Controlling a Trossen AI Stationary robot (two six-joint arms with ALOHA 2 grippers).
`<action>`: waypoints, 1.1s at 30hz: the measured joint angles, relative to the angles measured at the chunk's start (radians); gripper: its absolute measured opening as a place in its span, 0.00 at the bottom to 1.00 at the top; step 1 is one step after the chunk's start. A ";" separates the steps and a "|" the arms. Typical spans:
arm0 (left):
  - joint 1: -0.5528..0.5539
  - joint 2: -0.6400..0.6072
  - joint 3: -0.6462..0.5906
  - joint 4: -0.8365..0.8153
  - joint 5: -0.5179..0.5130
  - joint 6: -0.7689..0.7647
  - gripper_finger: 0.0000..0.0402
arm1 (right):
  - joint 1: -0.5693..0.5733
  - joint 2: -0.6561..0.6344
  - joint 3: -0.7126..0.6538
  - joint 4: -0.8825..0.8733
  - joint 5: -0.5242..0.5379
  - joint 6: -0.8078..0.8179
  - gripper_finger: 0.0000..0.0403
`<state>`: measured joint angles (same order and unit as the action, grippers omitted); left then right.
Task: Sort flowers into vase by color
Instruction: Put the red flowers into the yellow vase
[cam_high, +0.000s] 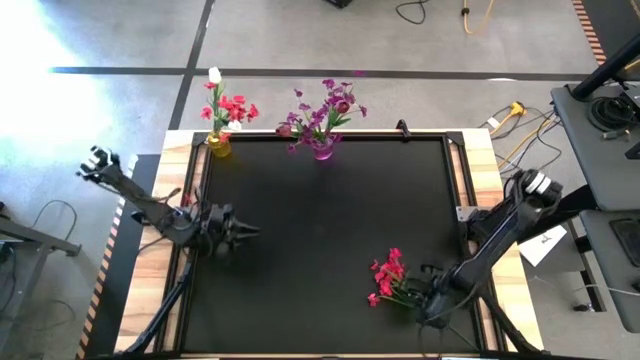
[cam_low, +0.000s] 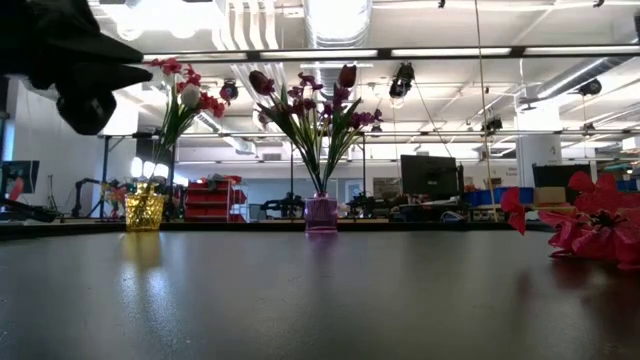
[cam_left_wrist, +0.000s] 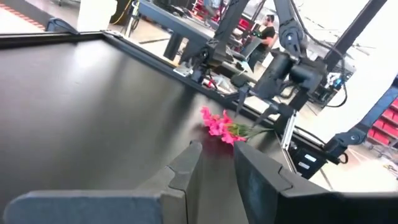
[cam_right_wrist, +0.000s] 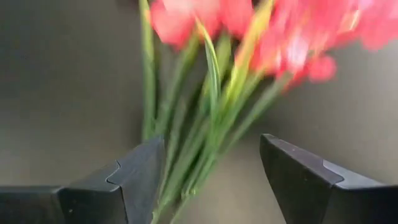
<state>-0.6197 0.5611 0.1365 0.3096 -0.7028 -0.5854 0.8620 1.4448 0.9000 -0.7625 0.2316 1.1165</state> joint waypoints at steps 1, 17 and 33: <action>-0.031 0.025 -0.007 0.030 -0.030 0.001 0.19 | 0.000 0.035 0.013 -0.020 -0.029 0.030 0.64; -0.087 0.369 0.122 0.096 -0.083 0.039 0.19 | -0.095 0.223 0.095 -0.007 -0.250 -0.122 0.31; 0.116 0.527 0.453 0.110 0.130 0.586 0.00 | -0.288 -0.045 0.108 0.268 0.272 -0.695 0.04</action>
<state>-0.5040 1.0876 0.5899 0.4196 -0.5726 0.0002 0.5740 1.3997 1.0080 -0.4949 0.5034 0.4213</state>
